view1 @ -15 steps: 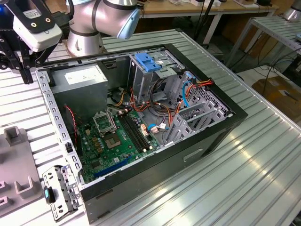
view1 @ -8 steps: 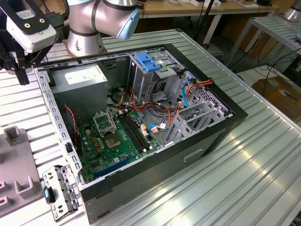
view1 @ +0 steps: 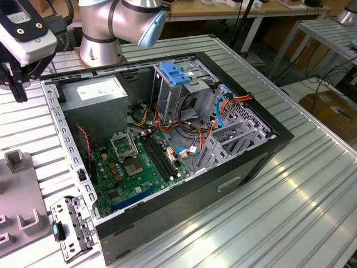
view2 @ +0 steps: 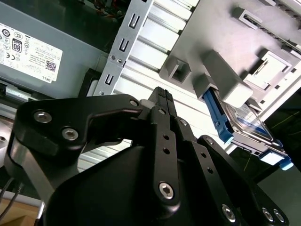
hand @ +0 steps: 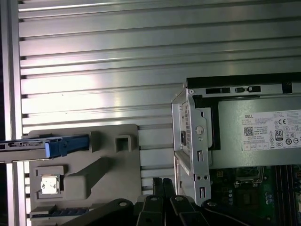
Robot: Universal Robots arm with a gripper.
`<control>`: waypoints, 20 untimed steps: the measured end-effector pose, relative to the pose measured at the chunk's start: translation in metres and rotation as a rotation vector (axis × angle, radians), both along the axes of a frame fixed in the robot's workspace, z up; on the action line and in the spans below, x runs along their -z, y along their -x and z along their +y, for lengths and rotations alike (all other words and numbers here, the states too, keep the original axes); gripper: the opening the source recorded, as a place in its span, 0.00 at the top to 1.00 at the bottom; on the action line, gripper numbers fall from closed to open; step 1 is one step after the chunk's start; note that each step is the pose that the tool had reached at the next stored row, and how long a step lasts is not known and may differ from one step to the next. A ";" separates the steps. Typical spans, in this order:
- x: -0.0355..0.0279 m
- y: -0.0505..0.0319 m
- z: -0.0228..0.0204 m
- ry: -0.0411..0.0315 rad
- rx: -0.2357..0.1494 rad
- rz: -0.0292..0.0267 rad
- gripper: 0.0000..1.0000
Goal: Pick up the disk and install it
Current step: 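Reach for the disk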
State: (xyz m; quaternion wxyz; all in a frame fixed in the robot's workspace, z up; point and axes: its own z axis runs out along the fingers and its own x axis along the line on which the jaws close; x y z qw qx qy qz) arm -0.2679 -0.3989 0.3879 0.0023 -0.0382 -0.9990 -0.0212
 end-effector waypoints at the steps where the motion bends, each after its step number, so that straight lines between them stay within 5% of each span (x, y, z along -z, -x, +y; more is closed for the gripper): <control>1: 0.0000 0.0012 0.0000 0.0000 0.000 0.0001 0.86; 20: 0.0002 0.0318 0.0019 0.0001 0.000 0.0001 0.86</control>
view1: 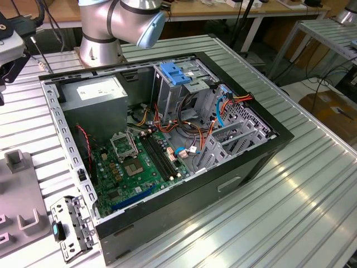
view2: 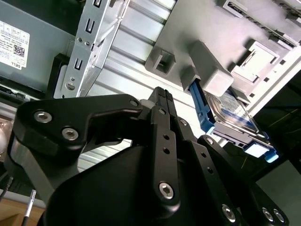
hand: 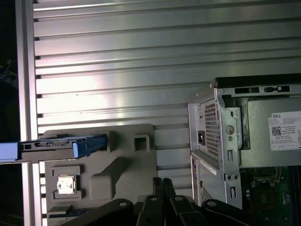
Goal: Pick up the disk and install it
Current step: 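Reach for the disk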
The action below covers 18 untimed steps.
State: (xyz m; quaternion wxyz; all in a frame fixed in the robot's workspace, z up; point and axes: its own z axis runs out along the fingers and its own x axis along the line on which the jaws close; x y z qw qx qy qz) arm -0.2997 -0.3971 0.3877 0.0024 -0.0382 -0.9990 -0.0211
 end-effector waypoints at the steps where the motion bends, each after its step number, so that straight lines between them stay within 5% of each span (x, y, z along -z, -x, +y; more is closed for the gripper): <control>1: 0.0000 0.0014 0.0001 0.0000 0.000 0.0000 0.86; 18: 0.0002 0.0279 0.0017 0.0000 0.000 0.0000 0.86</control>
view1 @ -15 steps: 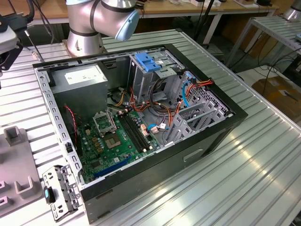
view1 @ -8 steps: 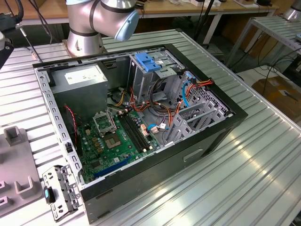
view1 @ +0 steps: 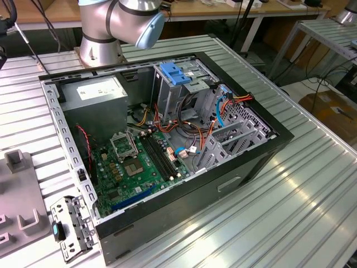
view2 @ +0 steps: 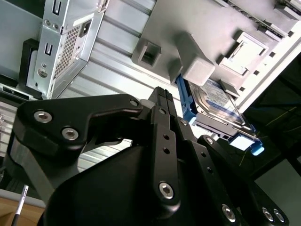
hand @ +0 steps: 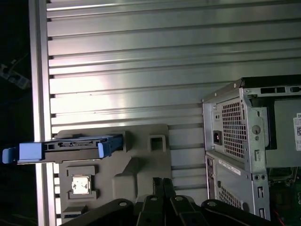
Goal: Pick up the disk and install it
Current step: 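Reach for the disk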
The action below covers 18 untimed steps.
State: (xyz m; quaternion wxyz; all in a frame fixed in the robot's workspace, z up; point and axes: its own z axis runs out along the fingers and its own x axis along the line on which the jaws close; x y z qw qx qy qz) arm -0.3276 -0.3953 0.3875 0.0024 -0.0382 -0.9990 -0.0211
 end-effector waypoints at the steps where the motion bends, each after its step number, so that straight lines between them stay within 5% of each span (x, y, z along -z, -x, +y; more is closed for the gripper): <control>1: 0.0000 0.0014 0.0001 0.0000 0.000 0.0000 0.86; 13: 0.0001 0.0216 0.0028 0.0000 0.000 0.0000 0.86; 18: 0.0005 0.0367 0.0099 -0.0001 0.000 -0.0001 0.86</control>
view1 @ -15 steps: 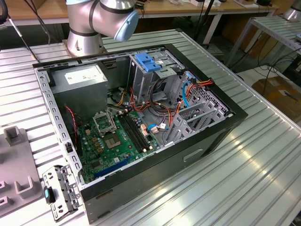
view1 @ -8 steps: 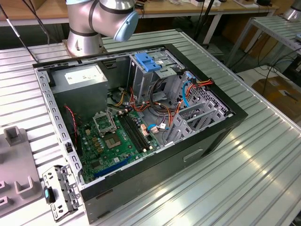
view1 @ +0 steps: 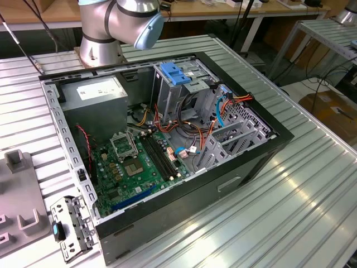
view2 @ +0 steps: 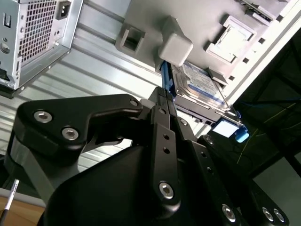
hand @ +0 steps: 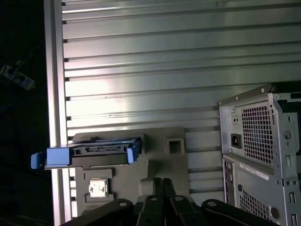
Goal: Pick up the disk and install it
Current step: 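Reach for the disk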
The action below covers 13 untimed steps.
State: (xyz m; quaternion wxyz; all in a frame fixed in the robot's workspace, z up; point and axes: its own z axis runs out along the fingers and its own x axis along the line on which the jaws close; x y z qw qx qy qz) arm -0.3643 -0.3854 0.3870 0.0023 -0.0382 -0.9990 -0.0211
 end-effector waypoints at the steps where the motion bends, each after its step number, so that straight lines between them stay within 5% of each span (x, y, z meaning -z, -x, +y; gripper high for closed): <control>1: 0.0002 0.0055 0.0020 0.0000 0.000 0.0000 0.86; 13: 0.0033 0.0688 0.0138 0.0000 0.000 0.0002 0.86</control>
